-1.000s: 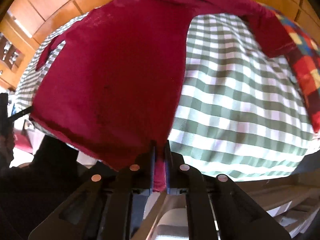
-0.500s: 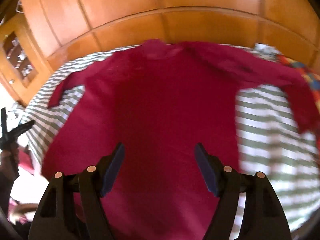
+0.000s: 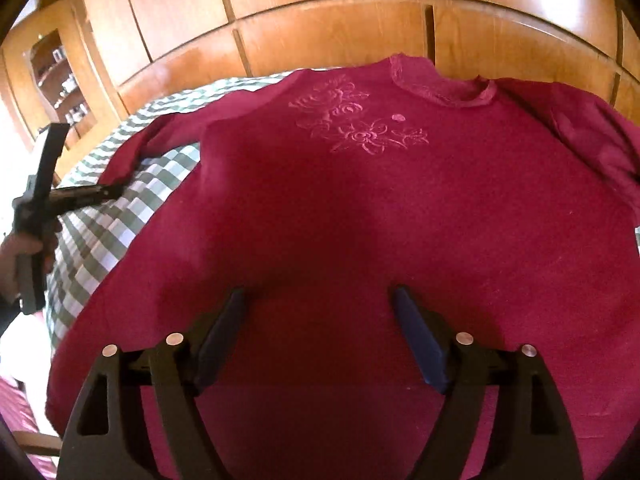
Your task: Fold small clothes
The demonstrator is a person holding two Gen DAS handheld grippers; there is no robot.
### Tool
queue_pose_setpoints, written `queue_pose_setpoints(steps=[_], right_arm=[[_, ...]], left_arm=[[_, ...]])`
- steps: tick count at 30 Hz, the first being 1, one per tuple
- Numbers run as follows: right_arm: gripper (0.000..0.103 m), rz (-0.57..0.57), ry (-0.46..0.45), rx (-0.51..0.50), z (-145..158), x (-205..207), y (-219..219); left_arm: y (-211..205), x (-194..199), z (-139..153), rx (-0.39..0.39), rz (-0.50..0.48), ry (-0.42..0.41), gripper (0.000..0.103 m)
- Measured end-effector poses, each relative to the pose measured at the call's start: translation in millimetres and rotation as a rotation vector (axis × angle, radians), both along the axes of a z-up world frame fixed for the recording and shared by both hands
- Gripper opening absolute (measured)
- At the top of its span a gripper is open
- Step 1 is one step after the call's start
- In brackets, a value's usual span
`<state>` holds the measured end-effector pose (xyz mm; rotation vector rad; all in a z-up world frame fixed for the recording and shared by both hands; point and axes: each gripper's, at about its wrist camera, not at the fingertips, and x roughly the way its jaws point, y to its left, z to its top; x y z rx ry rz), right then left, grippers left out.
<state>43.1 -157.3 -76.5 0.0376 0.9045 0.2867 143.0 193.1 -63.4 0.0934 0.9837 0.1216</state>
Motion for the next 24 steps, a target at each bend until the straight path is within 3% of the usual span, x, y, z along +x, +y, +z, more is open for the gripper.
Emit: queue_pose_setpoints(steps=[6,8,11,18,24], right_arm=[[0.086,0.017,0.0,-0.001,-3.9,3.6,8.0],[0.087,0.022,0.0,-0.007,-4.2,4.0,10.6],[0.088,0.022,-0.001,-0.009,-4.7,4.0,10.8],[0.088,0.021,-0.003,-0.03,-5.6,4.0,13.6],[0.088,0.018,-0.003,-0.053,-6.1,5.6,14.9]], left_arm=[[69.2,-11.7,62.8,-0.412,0.102,-0.118,0.009],[98.2,-14.0,83.5,-0.483,0.148,-0.153,0.009],[132.4,-3.6,95.3,-0.537,0.209,-0.136,0.009],[203.1,64.4,88.9,-0.474,0.422,-0.071,0.008],[205.2,116.9,48.0,-0.294,0.479,0.033,0.01]])
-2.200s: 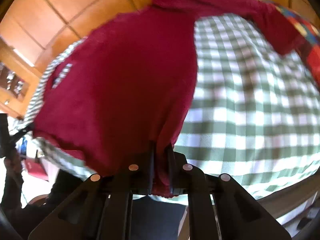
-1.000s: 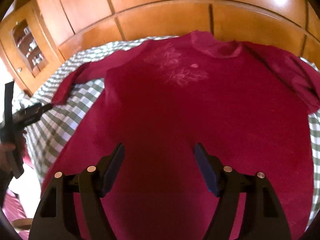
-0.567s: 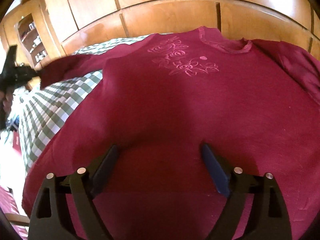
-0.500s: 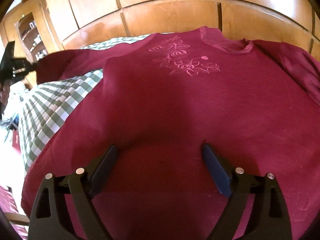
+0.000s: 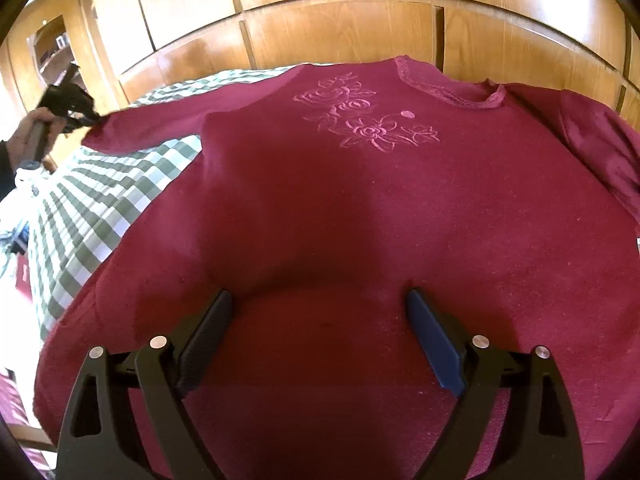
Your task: Fold small clothes
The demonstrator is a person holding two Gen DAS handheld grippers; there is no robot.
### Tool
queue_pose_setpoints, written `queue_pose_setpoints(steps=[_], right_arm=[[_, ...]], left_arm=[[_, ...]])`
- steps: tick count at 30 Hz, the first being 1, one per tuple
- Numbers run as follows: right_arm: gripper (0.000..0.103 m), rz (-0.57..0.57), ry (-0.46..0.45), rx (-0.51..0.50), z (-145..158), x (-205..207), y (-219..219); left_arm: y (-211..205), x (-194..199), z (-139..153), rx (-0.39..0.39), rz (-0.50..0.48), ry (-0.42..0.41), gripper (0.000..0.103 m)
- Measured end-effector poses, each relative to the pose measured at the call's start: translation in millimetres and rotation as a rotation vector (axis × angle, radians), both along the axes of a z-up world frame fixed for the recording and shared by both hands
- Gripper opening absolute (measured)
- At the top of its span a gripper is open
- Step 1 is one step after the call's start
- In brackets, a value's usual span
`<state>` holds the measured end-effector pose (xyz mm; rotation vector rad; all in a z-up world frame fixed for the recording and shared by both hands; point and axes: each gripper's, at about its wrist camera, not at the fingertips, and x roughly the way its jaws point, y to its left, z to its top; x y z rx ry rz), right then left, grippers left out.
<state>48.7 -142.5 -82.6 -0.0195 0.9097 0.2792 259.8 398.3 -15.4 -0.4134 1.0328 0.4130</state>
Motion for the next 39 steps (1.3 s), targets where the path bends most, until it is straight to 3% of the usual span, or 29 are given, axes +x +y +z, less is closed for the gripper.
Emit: queue_pose_setpoints(steps=[4,6,10,13,17,19,20,22,25,29,32,34,39], right_arm=[[0.089,0.001,0.0,-0.002,0.1,0.0,-0.4],[0.089,0.002,0.0,-0.001,-0.1,0.3,-0.4],[0.091,0.004,-0.001,0.0,-0.8,0.6,-0.3],[0.091,0.004,-0.002,0.001,-1.0,0.3,-1.1],[0.091,0.001,-0.001,0.001,-0.5,-0.2,-1.1],[0.091,-0.005,0.006,0.007,2.0,0.2,-2.6],[0.089,-0.015,0.015,0.018,5.8,-0.5,-6.2],[0.076,-0.041,0.027,0.048,13.1,-2.9,-16.9],[0.074,-0.154,-0.01,0.082,37.2,-18.2,-61.4],[0.074,-0.381,-0.096,-0.005,66.8,-48.9,-152.6],[0.068,-0.585,-0.105,-0.079,74.4,-70.0,-229.0],[0.063,-0.666,-0.122,-0.186,75.0,-78.9,-262.3],[0.056,-0.656,-0.057,-0.399,48.6,-62.5,-307.5]], left_arm=[[5.1,2.9,-33.6,0.067,0.076,0.103,0.015],[13.9,-8.6,-40.9,0.068,0.137,0.146,0.051],[5.5,-39.6,-20.4,0.131,0.182,0.053,0.057],[-41.5,-55.5,3.7,0.155,0.059,-0.068,0.063],[-138.6,-75.3,26.7,0.101,-0.156,-0.222,0.074],[-195.8,-84.5,32.0,0.034,-0.266,-0.279,0.076],[-227.5,-88.4,31.6,-0.006,-0.332,-0.295,0.076],[-278.0,-103.3,31.1,-0.036,-0.425,-0.306,0.076],[-360.3,-127.9,27.6,-0.052,-0.587,-0.313,0.076],[-431.9,-159.3,15.6,0.015,-0.745,-0.314,0.076],[-461.0,-172.6,6.1,0.084,-0.795,-0.313,0.076],[-470.1,-170.8,-3.4,0.086,-0.81,-0.282,0.076],[-457.4,-154.6,-31.8,0.009,-0.759,-0.218,0.077]])
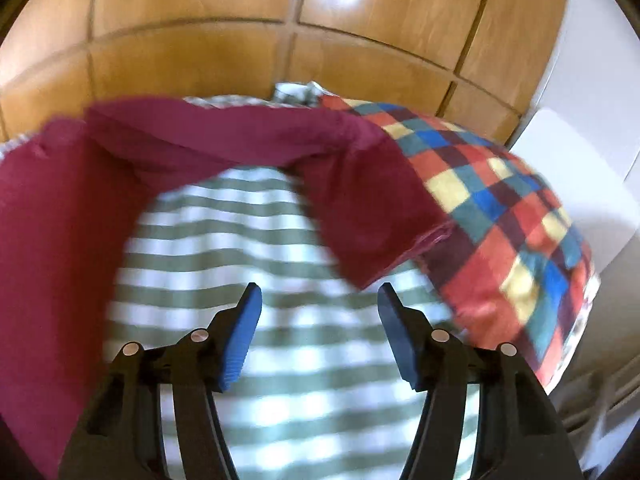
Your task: Fold small clothes
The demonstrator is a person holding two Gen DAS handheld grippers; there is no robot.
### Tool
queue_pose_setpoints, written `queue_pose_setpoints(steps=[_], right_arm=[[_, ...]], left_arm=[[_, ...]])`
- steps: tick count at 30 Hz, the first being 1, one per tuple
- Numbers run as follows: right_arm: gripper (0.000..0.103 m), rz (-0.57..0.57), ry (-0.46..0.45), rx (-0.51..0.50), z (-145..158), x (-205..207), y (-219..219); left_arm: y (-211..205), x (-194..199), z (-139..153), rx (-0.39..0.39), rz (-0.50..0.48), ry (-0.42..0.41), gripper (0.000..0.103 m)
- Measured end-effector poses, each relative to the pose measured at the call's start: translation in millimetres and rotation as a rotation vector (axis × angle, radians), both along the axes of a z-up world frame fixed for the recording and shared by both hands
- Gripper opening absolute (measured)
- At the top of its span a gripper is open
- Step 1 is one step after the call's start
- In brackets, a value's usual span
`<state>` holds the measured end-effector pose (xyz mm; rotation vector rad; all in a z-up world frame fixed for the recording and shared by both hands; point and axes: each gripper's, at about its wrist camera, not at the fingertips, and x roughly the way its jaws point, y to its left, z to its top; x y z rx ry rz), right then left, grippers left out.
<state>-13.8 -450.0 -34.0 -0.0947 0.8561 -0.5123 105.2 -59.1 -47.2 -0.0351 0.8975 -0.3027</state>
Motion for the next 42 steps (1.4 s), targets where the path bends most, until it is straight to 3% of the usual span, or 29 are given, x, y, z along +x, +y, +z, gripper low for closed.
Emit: queue_pose_setpoints(steps=[3,6,7,8,10,17,22,25,32,39,41,42], right_arm=[[0.055,-0.029,0.044,-0.018,-17.6,22.1,-21.5],[0.036,-0.073,0.092,0.009,-36.0,38.1,-46.0],[0.016,-0.072,0.083,0.031,-34.5,39.1,-49.5],[0.007,-0.07,0.086,0.047,-30.1,38.0,-50.0],[0.005,-0.062,0.063,0.103,-19.1,29.7,-49.5],[0.005,0.01,-0.223,0.225,89.8,-35.6,-29.7],[0.005,-0.01,-0.391,0.198,164.2,-60.2,-38.9],[0.005,-0.09,-0.404,0.152,181.2,-48.3,-65.3],[0.005,-0.378,-0.285,0.244,156.3,6.3,-172.7],[0.005,-0.506,-0.143,0.233,113.5,65.3,-242.1],[0.024,-0.502,-0.133,0.268,104.6,68.9,-253.0],[0.053,-0.515,-0.146,0.278,104.9,65.2,-255.2]], left_arm=[[-0.2,-1.5,-4.4,0.005,-0.012,-0.004,0.083],[-6.6,-2.2,-6.4,0.048,-0.024,-0.009,0.087],[-7.0,-1.0,-7.5,0.051,-0.025,-0.009,0.088],[-7.2,-0.3,-8.0,0.051,-0.027,-0.008,0.088],[-7.2,2.4,-10.1,0.039,-0.029,-0.006,0.089],[-7.0,6.0,-11.1,0.027,-0.032,-0.006,0.09],[-6.1,6.3,-10.6,0.022,-0.032,-0.007,0.09],[-5.6,6.4,-10.6,0.018,-0.03,-0.008,0.09],[-5.9,6.6,-11.3,0.024,-0.03,-0.007,0.09],[-8.3,8.2,-13.1,0.047,-0.034,-0.005,0.092],[-8.6,8.6,-13.6,0.051,-0.035,-0.003,0.092],[-8.5,9.2,-13.9,0.054,-0.036,-0.002,0.093]])
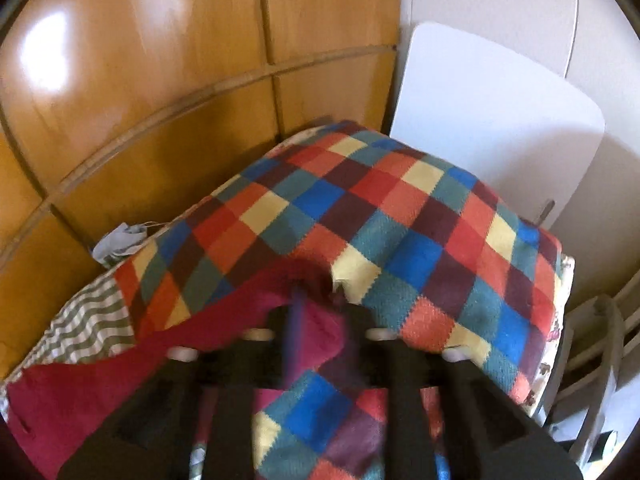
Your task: Fold small clothes
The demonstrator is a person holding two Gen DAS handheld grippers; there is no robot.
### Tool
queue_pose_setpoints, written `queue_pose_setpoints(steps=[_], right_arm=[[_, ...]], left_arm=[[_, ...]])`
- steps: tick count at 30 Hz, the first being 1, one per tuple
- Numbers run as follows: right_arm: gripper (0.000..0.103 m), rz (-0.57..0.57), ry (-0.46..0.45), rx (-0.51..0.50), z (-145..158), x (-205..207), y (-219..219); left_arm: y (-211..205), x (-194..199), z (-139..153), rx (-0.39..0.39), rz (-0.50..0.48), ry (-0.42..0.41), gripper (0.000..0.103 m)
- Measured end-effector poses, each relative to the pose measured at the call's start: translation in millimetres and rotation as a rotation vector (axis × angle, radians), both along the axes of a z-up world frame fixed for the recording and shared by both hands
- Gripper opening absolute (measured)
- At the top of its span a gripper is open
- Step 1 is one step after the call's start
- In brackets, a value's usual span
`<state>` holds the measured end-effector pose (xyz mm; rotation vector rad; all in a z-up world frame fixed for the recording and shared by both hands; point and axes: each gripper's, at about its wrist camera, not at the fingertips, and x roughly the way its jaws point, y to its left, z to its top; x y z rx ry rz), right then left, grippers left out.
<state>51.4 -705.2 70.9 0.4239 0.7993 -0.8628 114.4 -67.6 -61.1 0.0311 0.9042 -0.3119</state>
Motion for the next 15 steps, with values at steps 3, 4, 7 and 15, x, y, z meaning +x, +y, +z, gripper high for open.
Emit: queue_pose_setpoints(steps=[3,4,7,15], right_arm=[[0.068,-0.034,-0.168,0.025,10.2,-32.7,-1.9],[0.068,-0.026,-0.209,0.06,8.7,-46.6,-1.3],[0.068,0.022,-0.279,0.178,-4.0,-66.5,5.5],[0.059,0.069,-0.306,0.366,-63.3,-31.2,24.7]], left_arm=[[0.4,1.0,-0.4,-0.002,-0.003,0.001,0.094],[0.7,0.9,-0.7,-0.004,-0.004,0.001,0.094],[1.1,1.3,-1.0,-0.008,-0.007,0.001,0.095],[1.2,0.8,-1.0,-0.005,-0.008,0.0,0.095]])
